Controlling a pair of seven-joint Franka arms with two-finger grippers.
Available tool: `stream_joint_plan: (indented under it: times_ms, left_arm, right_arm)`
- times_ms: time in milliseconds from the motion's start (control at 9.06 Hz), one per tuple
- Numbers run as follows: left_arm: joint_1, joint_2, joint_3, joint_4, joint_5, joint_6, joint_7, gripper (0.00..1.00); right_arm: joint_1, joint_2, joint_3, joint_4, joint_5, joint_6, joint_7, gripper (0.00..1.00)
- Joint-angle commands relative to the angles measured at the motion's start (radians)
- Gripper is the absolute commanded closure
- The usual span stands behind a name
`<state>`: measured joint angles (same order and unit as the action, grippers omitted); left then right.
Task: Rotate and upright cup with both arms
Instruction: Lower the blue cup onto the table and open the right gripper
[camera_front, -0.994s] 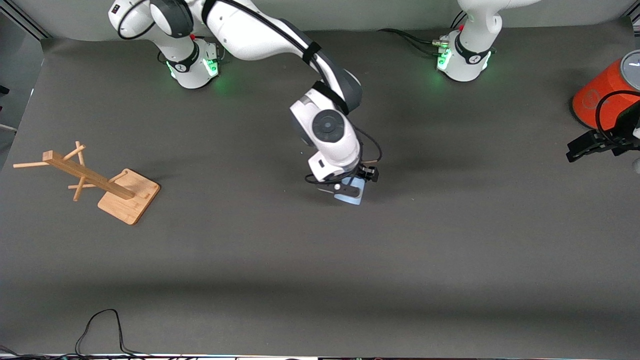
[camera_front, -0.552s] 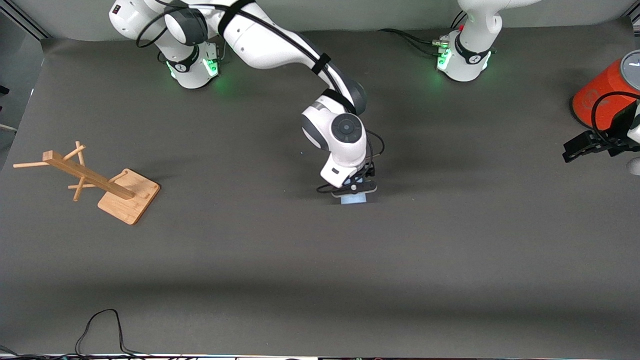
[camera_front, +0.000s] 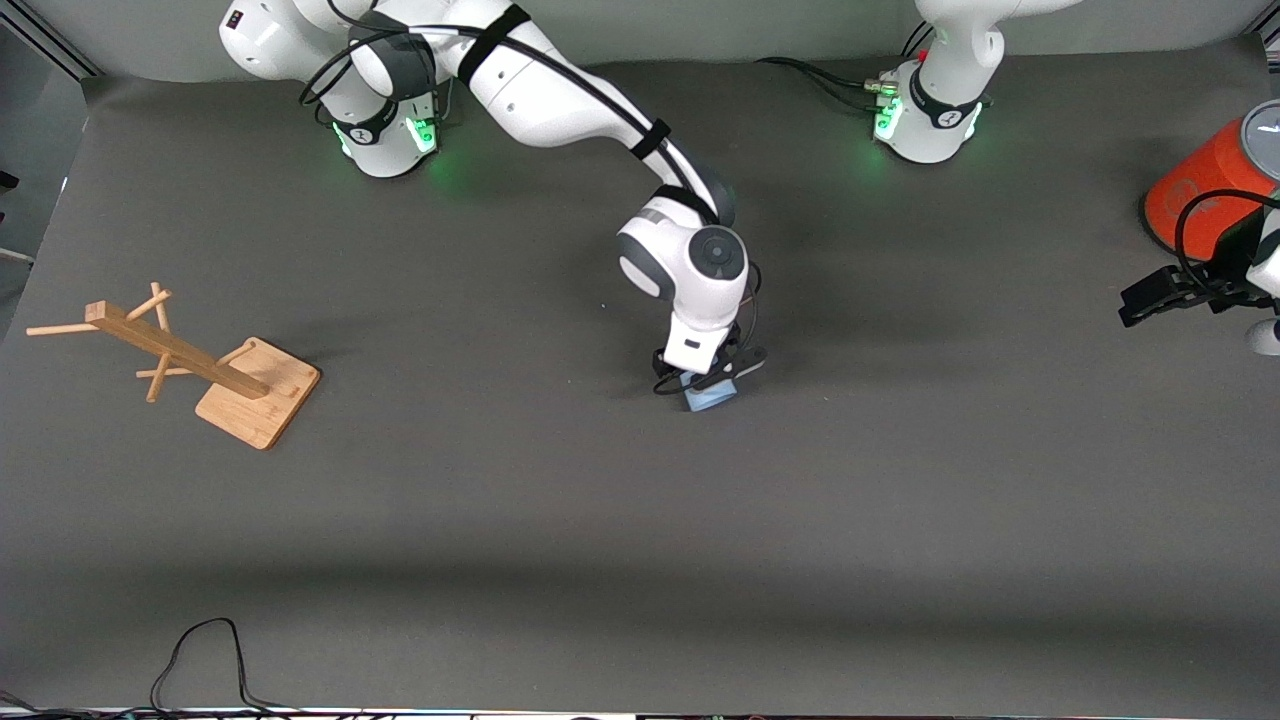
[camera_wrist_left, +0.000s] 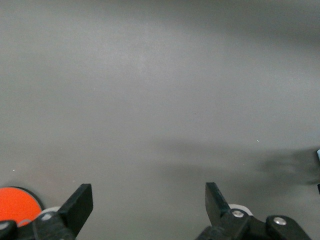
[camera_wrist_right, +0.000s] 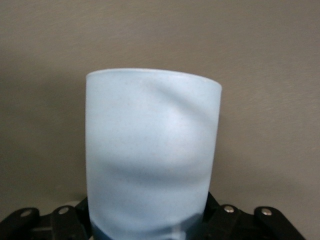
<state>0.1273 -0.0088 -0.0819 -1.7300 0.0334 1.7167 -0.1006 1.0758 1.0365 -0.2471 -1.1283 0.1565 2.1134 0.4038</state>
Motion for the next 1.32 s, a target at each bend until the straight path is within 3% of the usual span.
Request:
stream_joint_plan:
  times_ms: [0, 221, 442, 662, 883, 1214]
  left_arm:
    - [-0.006, -0.003, 0.005, -0.006, -0.010, -0.022, -0.060, 0.00]
    - [-0.008, 0.009, 0.005, -0.006, -0.023, -0.022, -0.126, 0.00]
    - [-0.023, 0.065, 0.002, -0.003, -0.035, -0.069, -0.321, 0.00]
    - [-0.026, 0.093, 0.004, 0.010, -0.190, -0.109, -0.565, 0.00]
    - [-0.072, 0.153, -0.004, 0.047, -0.233, -0.109, -0.845, 0.00]
    - [-0.288, 0.506, -0.012, 0.364, -0.234, -0.126, -1.331, 0.00]
  right_arm:
    - [0.024, 0.004, -0.008, 0.027, -0.023, -0.021, 0.027, 0.01]
    - [0.020, -0.019, -0.014, 0.025, -0.022, -0.044, 0.024, 0.00]
    - [0.006, -0.076, -0.017, 0.012, -0.020, -0.104, 0.010, 0.00]
    - [-0.032, -0.210, -0.018, -0.066, -0.017, -0.205, -0.049, 0.00]
    - [-0.091, -0.402, -0.021, -0.193, -0.012, -0.272, -0.060, 0.00]
    - [-0.207, -0.747, -0.047, -0.454, -0.014, -0.320, -0.135, 0.00]
